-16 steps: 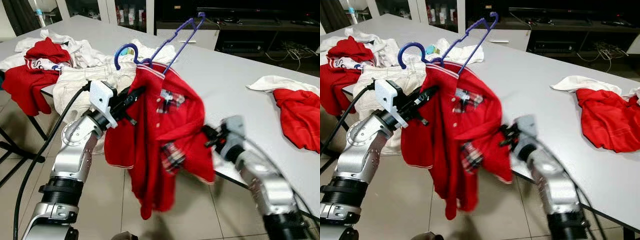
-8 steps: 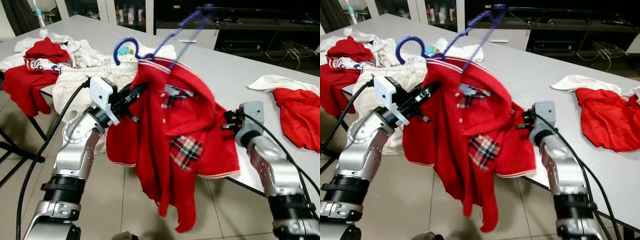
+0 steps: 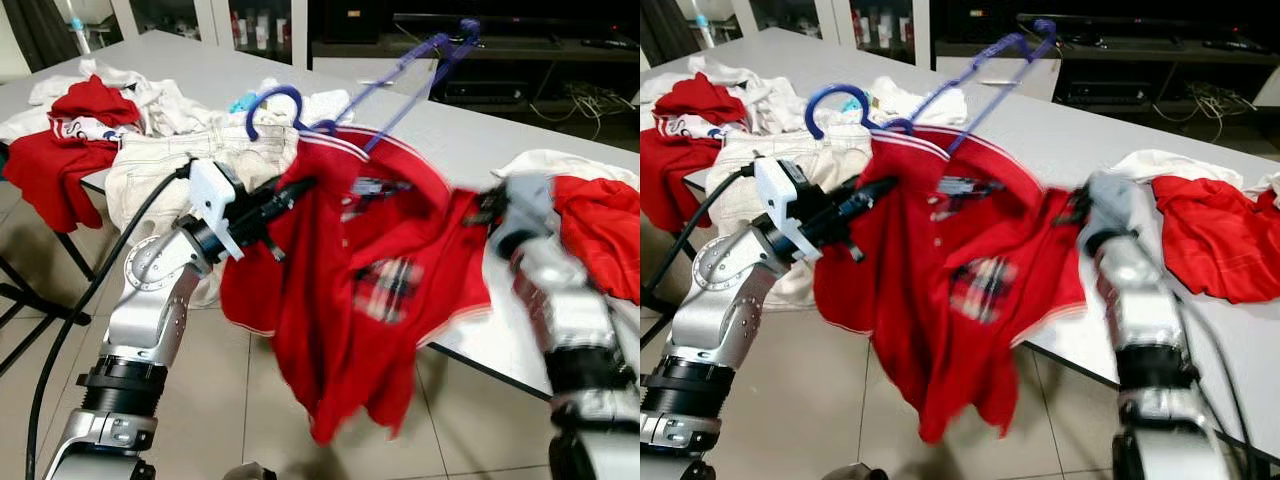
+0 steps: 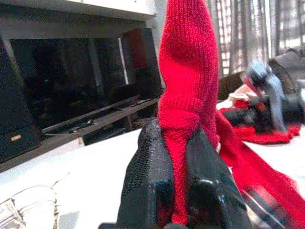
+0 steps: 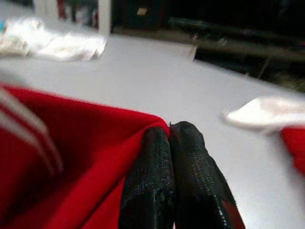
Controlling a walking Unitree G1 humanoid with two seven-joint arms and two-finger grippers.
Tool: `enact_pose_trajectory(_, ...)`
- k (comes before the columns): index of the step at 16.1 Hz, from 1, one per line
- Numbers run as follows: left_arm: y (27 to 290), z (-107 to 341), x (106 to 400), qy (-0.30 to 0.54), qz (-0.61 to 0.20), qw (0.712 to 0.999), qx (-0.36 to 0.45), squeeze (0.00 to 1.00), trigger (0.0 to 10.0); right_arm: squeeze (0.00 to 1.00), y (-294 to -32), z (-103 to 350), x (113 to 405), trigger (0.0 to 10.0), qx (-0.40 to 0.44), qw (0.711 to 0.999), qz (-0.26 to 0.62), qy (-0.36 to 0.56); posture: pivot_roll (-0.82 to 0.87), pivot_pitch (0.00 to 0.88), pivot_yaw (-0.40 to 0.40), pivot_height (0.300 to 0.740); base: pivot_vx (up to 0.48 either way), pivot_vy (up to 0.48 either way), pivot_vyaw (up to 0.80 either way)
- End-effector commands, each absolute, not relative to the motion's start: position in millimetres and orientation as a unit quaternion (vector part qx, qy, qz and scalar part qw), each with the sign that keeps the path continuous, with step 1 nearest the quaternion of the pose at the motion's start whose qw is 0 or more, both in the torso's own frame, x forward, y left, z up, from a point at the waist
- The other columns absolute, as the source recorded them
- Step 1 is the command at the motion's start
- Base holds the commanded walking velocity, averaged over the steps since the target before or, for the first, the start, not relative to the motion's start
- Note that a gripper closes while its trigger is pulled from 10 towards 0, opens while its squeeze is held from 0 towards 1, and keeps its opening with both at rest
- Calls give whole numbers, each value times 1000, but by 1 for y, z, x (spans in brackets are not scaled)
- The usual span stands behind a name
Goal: Hang hanger
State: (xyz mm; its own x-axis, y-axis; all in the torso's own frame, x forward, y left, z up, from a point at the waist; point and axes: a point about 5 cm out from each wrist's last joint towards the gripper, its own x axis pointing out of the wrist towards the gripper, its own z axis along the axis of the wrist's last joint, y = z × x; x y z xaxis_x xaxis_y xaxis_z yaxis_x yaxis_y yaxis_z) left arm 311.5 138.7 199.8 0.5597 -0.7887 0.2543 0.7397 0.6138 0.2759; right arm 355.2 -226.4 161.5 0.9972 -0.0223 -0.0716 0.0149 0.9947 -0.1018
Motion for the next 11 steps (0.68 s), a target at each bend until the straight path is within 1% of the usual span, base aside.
enact_pose_trajectory(1, 136, 208, 310, -195, -443, 872, 75, 0, 10000, 0, -240, 171, 357, 0, -49, 998, -40, 20, -65, 0, 7, 740, 0, 0, 0)
enact_pose_trajectory(5, 135, 208, 307, -196, -453, 866, 77, 0, 10000, 0, -257, 187, 363, 0, -55, 996, -70, -2, -69, 0, 6, 740, 0, 0, 0)
enact_pose_trajectory(7, 132, 206, 303, -194, -475, 854, 82, 0, 10000, 0, -263, 192, 366, 0, -58, 995, -79, -5, -69, 0, 6, 740, 0, 0, 0)
enact_pose_trajectory(8, 130, 207, 298, -194, -500, 840, 78, 0, 10000, 0, -268, 194, 368, 0, -63, 995, -83, -5, -69, 0, 6, 740, 0, 0, 0)
enact_pose_trajectory(9, 129, 209, 295, -211, -509, 832, 64, 0, 10000, 0, -270, 195, 369, 0, -66, 994, -85, -5, -69, 0, 5, 740, 0, 0, 0)
enact_pose_trajectory(11, 127, 207, 289, -206, -537, 815, 62, 0, 10000, 0, -275, 200, 371, 0, -72, 993, -89, -5, -68, 0, 5, 740, 0, 0, 0)
